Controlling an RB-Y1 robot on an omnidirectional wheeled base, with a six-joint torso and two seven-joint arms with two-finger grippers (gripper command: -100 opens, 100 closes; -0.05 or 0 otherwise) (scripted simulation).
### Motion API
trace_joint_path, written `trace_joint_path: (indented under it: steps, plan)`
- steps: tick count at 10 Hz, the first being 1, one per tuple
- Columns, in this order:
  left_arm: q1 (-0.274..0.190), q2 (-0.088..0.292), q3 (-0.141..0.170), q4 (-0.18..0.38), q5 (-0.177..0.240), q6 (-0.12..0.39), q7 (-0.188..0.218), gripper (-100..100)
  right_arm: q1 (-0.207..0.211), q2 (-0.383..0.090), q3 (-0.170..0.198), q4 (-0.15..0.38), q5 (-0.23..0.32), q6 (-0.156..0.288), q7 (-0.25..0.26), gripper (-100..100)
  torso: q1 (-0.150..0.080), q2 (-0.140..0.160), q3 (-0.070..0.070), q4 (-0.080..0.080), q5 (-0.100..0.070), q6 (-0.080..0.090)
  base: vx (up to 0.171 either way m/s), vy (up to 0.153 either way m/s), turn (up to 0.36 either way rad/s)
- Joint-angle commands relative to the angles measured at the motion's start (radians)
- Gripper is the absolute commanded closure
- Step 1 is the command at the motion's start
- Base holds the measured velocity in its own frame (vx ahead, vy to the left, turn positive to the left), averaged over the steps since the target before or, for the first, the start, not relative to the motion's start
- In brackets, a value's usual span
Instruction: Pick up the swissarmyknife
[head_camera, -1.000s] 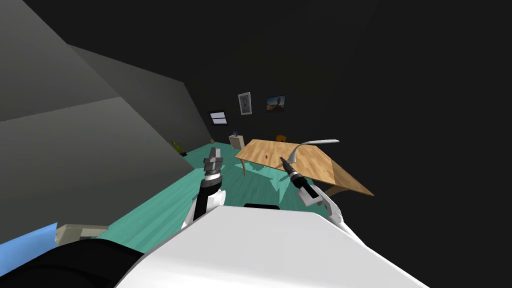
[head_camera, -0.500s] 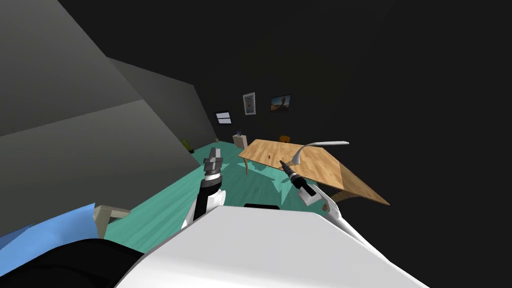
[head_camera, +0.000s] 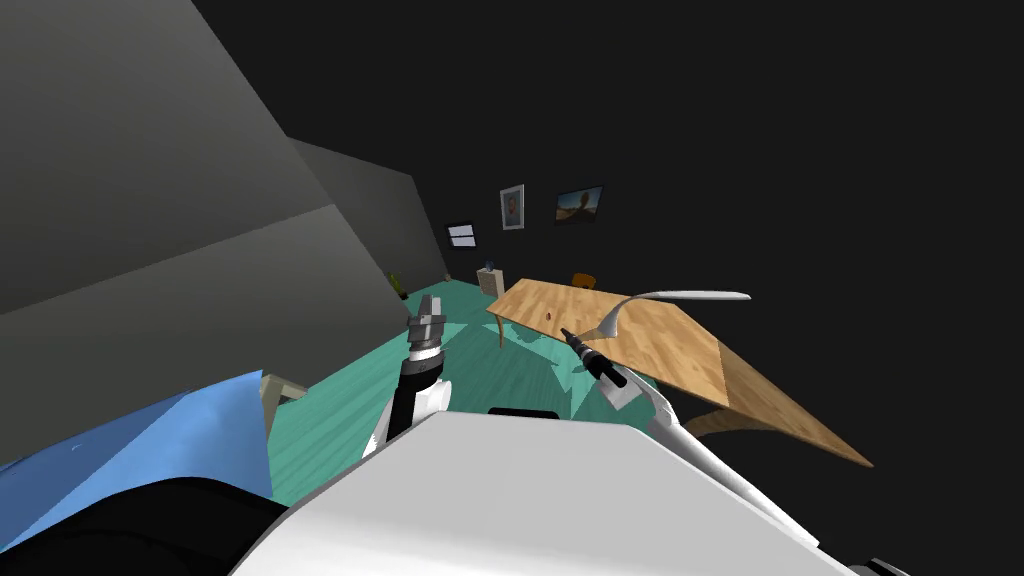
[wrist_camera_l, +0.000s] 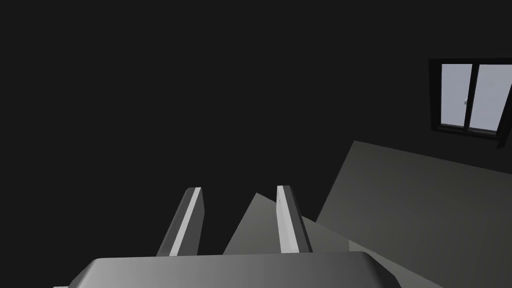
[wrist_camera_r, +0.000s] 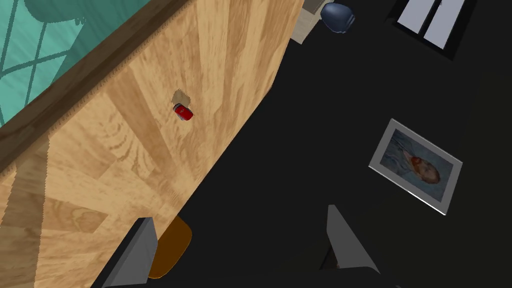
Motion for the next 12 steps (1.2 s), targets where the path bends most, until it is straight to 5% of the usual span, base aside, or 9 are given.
trace_joint_path:
  steps: [1,6,12]
  plan:
    - [0.000,0.000,0.000,0.000,0.000,0.000,0.000,0,-0.034,-0.029,0.027,0.050,-0.008,0.025,0.003,-100,0.000,0.000,0.000,0.000,0.000,0.000,0.055,0.022,0.205]
    - [0.000,0.000,0.000,0.000,0.000,0.000,0.000,0,-0.056,-0.053,0.048,0.137,-0.013,0.045,0.008,-100,0.000,0.000,0.000,0.000,0.000,0.000,0.034,0.016,0.099]
    - [0.000,0.000,0.000,0.000,0.000,0.000,0.000,0,-0.115,-0.119,0.110,0.307,-0.030,0.097,0.023,-100,0.001,-0.003,-0.002,-0.001,0.000,-0.001,0.069,0.015,0.205]
